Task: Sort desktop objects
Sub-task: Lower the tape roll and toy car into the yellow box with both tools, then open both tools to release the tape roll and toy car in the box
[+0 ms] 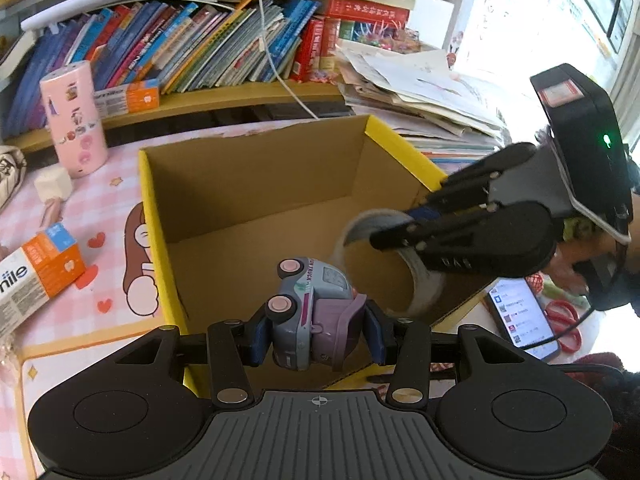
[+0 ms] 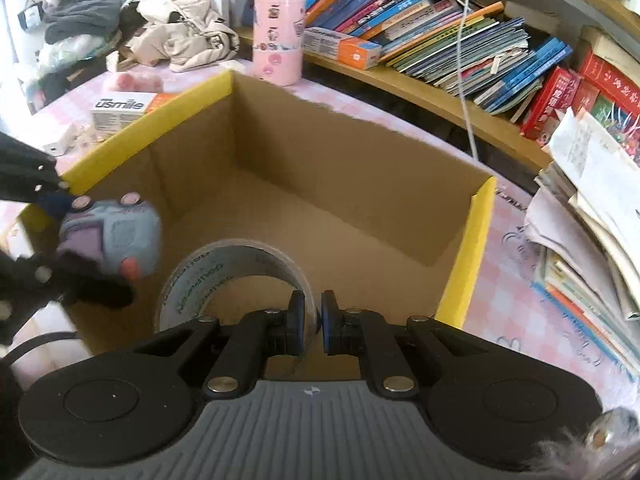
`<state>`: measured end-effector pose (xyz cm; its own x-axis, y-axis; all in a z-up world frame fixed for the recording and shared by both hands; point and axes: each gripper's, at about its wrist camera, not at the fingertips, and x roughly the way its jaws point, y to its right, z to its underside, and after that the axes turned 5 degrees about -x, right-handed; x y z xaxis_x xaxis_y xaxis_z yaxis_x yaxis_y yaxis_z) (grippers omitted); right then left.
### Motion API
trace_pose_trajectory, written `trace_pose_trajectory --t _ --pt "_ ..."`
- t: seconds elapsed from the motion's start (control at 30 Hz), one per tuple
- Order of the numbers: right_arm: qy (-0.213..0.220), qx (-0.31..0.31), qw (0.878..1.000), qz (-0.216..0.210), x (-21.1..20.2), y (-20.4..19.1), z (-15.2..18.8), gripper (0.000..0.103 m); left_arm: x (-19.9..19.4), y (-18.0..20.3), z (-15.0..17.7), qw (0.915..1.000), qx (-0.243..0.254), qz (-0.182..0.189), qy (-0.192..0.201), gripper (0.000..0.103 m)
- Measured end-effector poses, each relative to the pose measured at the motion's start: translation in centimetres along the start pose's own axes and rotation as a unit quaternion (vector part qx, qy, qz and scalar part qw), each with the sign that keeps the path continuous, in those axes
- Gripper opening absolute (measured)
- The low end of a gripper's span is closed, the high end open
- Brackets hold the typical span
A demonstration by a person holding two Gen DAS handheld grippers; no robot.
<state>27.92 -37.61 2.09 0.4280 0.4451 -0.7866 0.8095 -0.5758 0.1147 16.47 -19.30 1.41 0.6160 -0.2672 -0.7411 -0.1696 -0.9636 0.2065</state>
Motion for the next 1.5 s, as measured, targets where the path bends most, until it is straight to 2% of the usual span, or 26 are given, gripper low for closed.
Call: trace_pose_trajectory --t 0.17,0.33,0.6,0.7,0.9,1.03,1.1,1.17,1.33,1.5 --pt "0.008 0.001 1.0 0.002 -0.1 0.3 -0.6 0.008 -0.5 -1.1 -0.5 0.9994 -0.022 -0.02 0.019 0.045" --pt "-0.007 -0.033 0.999 0.019 1.3 -0.4 -1.2 0.008 0.3 -1.5 -1.5 0.9989 -0.011 -0.04 0.023 0.045" --pt "-0.015 -0.107 0.992 0.066 3.0 -1.8 -1.8 0.01 2.5 -0.1 -1.6 0.996 0.064 -0.062 0.004 0.044" --pt "-0.03 -0.111 0.992 0.055 3.3 -1.7 -1.9 0.01 3.0 0.4 -1.4 0.9936 0.087 -0.071 -0.002 0.044" --pt "-0.04 -0.101 0.993 0.037 3.7 -1.3 -2.2 0.013 3.0 0.3 -1.6 0.9933 0.091 -0.071 -0.003 0.044" --pt "-0.037 -0.098 0.994 0.038 3.6 -1.3 -2.4 0.028 2.9 0.2 -1.5 0.9933 0.091 -0.072 0.0 0.045" --pt "-0.03 -0.1 0.993 0.047 3.3 -1.6 -2.4 0.051 2.9 0.2 -1.5 0.993 0.093 -0.072 0.001 0.046" --pt "-0.021 -0.102 0.993 0.056 2.9 -1.9 -2.3 0.063 2.9 0.1 -1.5 0.992 0.101 -0.077 0.004 0.047" --pt "-0.021 -0.094 0.993 0.061 2.6 -2.2 -2.1 0.063 3.3 -0.2 -1.8 0.9872 0.13 -0.092 0.006 0.047" --pt "-0.025 -0.069 0.996 0.058 2.2 -2.6 -1.2 0.061 3.7 -0.7 -2.5 0.9873 0.129 -0.093 0.009 0.047"
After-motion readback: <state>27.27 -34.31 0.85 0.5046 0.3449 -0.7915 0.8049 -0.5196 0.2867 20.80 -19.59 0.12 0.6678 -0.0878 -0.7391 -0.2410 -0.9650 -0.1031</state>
